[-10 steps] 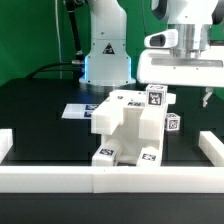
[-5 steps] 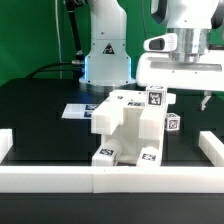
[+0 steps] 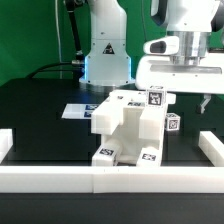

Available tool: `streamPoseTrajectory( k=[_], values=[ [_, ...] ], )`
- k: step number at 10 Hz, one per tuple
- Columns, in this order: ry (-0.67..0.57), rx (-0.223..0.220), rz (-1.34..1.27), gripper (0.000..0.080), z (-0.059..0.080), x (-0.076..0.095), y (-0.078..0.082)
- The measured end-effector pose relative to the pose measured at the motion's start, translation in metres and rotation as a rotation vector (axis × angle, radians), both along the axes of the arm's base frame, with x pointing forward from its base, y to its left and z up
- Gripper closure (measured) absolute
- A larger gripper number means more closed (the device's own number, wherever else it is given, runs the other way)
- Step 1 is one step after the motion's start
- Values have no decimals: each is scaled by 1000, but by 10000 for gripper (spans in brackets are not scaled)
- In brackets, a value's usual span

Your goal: Assemble chair

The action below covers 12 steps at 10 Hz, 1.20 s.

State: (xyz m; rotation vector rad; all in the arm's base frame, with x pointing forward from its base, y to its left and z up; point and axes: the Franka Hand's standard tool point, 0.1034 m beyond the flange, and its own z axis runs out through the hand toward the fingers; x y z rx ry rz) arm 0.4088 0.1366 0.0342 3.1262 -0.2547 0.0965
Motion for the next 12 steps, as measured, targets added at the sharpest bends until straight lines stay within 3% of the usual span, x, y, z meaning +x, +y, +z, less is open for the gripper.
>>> streamPoseTrajectory(
  k=[4,12],
  values=[
    [15,-9,78,151,-2,2,-9],
    [41,-36,111,151,-24,-9,-10]
  ],
)
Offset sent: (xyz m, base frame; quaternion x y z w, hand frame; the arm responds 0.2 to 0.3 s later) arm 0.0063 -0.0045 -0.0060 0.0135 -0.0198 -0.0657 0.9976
